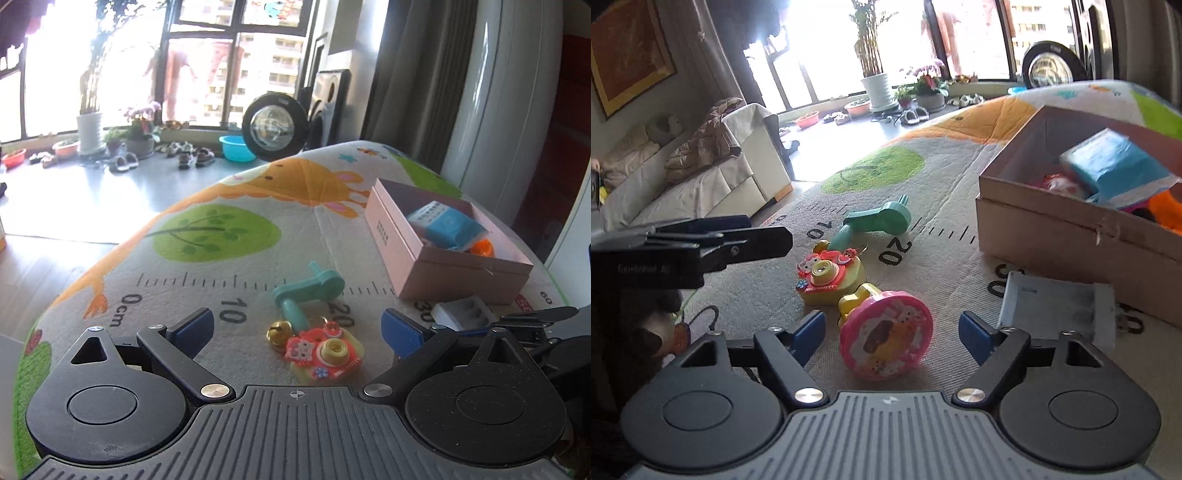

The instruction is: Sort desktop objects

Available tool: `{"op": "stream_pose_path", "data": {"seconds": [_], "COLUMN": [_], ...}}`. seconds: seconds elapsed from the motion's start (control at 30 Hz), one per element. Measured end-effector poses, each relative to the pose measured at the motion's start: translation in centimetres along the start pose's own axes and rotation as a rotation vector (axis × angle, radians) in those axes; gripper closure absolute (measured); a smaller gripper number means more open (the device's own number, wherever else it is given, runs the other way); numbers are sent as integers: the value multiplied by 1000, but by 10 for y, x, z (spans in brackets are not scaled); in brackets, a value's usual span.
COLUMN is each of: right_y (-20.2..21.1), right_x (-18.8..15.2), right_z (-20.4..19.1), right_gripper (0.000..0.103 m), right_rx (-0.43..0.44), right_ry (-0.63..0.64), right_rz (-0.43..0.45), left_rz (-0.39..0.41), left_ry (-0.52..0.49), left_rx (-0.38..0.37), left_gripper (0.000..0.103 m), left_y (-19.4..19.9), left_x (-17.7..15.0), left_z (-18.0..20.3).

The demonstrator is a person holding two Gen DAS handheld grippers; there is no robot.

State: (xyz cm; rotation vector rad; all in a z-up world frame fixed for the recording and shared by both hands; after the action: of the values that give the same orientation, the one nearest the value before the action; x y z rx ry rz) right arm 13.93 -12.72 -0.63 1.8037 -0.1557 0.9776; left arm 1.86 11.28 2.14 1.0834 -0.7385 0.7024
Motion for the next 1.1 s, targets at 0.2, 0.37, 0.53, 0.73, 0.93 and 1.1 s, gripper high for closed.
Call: {"op": "stream_pose_path", "data": {"seconds": [0.2,0.37,0.53,0.73,0.93,1.1], "right_y": [28,54,45,37,58,87], "right_x": [1,7,-1,2,12,16], "right_z": [-2,2,-6,-23,-18,18], "right_gripper": [49,49,49,48,19,1], "right_rx": [-42,-181,-269,-289,-239,-322], "right_ry": [31,120,219,303,256,160], "right_rz": [2,24,-25,19,115,202], "left_rz": [6,-19,-44,-55,-63,-85], "left_ry": [15,-18,-117,-126,-121,-158], "left_rx": [-12,-66,-109,-92,-77,-125], "left_gripper": [3,3,2,2,1,1], "left_y": [2,-6,-8,-6,-5,-11], "left_x": [-4,-11,-18,-21,-22,-27], "left_z": [-6,8,30,27,22,38]}}
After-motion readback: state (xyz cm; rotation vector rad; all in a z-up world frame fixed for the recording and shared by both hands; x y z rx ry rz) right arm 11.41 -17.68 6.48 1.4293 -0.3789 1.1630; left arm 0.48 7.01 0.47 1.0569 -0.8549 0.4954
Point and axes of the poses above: each gripper's, at about its wrist camera, not at the fingertips, and y roughly against the way its jaws point, z to its right, x to its top, the point moved 6 cm from there along -y, roughly the way its jaws point, and after that the axes turned 14 degrees about -x, right-handed, at the moved point
